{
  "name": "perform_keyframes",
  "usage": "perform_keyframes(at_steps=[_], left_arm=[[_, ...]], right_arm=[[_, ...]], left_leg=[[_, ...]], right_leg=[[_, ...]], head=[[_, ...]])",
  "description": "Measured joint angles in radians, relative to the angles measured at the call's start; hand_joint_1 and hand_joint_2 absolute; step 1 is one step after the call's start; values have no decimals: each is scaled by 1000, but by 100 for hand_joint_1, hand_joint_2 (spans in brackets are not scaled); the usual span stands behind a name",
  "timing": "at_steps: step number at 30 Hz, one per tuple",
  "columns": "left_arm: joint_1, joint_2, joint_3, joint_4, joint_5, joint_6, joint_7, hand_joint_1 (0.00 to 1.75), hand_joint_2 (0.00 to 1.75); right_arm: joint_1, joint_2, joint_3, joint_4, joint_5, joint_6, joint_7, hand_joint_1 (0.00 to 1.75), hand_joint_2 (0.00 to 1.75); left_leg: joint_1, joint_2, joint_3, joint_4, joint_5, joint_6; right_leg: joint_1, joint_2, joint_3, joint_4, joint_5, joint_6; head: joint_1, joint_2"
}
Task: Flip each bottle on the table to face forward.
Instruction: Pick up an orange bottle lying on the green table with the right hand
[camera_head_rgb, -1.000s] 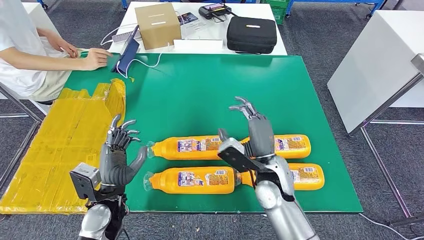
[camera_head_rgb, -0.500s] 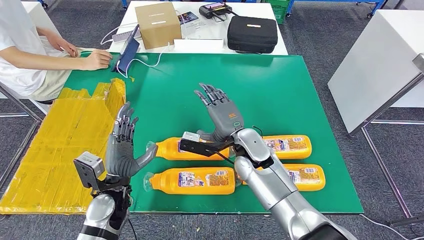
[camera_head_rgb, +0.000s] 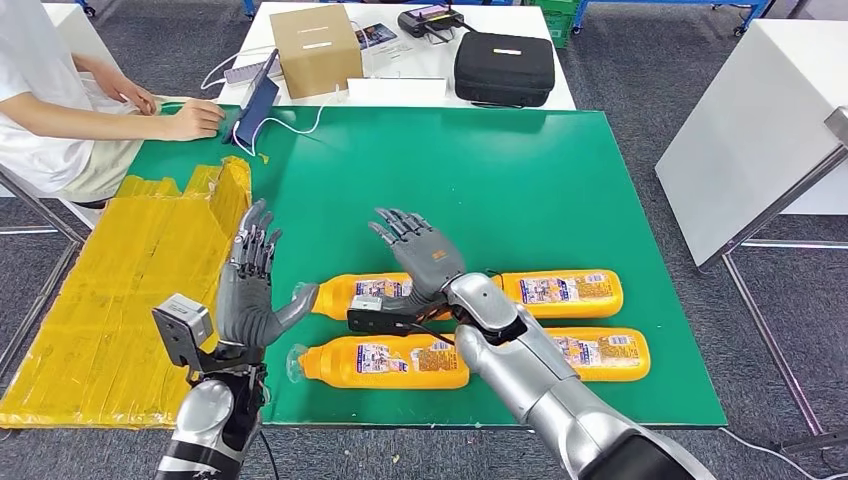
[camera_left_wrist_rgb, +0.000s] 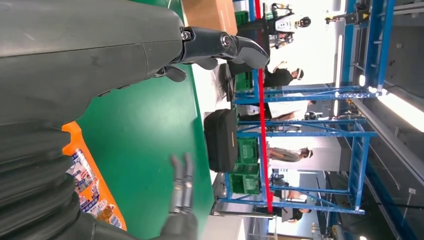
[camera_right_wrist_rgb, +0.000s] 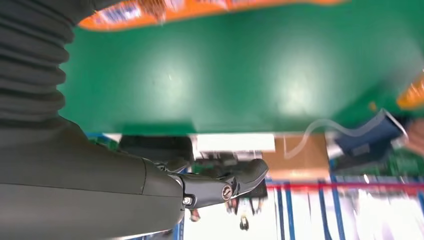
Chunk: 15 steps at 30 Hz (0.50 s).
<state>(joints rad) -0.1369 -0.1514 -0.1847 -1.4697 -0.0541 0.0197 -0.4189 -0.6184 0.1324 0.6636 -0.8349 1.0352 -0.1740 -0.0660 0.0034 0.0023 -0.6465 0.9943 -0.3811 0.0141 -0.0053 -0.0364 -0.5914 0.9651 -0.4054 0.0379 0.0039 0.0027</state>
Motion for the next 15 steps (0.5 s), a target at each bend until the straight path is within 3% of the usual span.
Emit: perform_keyframes(at_steps=[2,3,7,15], left_arm=[[-5,-1,-3,8,1,-1,0,0,175],[-8,-1,-4,12,1,-1,0,0,175],[-23,-3,-10,31,2,-2,0,0,175],[-58,-10,-32,77,3,-2,3,0,175]], right_arm=[[-12,3,5,44,-8,2,13,0,0],[-18,5,6,65,-10,-1,19,0,0],[-40,13,7,155,-11,-21,42,0,175],[-78,20,-1,301,13,-39,108,0,175]], left_leg=[[0,0,0,0,0,0],[0,0,0,0,0,0],[0,0,0,0,0,0],[0,0,0,0,0,0]], right_leg=[[0,0,0,0,0,0],[0,0,0,0,0,0],[0,0,0,0,0,0],[0,0,0,0,0,0]], head=[[0,0],[0,0],[0,0],[0,0]])
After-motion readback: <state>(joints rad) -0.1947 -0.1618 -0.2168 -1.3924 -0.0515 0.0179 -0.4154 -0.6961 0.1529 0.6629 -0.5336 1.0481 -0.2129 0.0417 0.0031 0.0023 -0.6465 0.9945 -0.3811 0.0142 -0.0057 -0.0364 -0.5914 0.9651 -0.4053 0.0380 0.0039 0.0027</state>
